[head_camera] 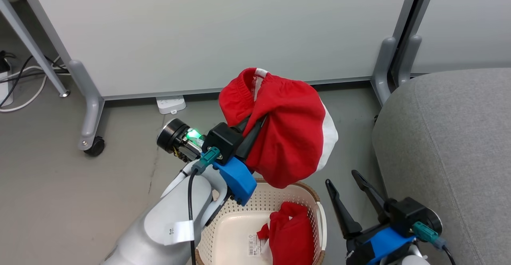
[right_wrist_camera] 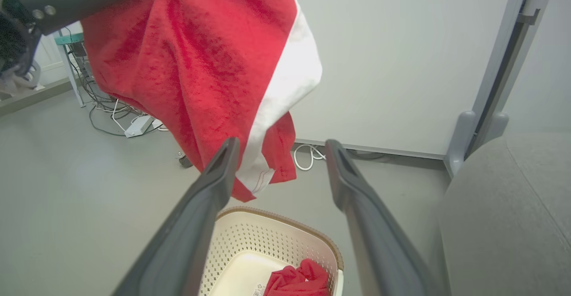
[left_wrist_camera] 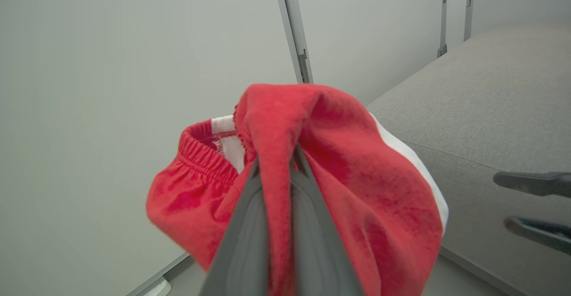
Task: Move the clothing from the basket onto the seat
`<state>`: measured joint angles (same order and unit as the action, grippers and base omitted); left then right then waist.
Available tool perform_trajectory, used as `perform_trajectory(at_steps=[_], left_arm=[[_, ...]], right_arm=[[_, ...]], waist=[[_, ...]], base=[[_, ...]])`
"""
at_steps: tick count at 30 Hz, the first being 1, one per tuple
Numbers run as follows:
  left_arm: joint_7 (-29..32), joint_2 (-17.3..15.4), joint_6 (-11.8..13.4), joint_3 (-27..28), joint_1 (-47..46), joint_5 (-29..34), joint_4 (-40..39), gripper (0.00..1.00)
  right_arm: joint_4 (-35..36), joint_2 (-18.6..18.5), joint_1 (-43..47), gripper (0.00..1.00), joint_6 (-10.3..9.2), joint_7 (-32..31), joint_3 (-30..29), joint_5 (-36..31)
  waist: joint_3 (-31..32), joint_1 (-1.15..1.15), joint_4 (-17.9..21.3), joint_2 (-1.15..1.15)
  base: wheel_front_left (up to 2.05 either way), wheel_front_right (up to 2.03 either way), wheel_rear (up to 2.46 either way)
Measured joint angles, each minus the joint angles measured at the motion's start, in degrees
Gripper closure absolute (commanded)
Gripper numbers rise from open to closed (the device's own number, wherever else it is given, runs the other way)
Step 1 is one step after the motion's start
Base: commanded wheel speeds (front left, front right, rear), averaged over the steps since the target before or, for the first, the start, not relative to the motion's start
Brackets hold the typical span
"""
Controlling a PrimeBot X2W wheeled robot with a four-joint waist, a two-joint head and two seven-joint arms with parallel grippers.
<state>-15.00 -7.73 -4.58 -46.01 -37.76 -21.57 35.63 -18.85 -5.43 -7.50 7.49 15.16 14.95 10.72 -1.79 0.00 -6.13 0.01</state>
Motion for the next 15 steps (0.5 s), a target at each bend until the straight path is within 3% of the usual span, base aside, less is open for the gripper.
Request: perform_trajectory(at_steps=[15], left_arm=[[0.0, 1.72, -1.11, -0.32, -2.05, 1.94, -0.18, 1.0]], right_arm=[[-7.84, -2.29, -8.86, 0.0, 0.0, 0.0, 9.13, 8.4]], waist=[[-2.59, 0.0, -2.48, 0.0]], base=[[0.0, 0.0, 0.0]])
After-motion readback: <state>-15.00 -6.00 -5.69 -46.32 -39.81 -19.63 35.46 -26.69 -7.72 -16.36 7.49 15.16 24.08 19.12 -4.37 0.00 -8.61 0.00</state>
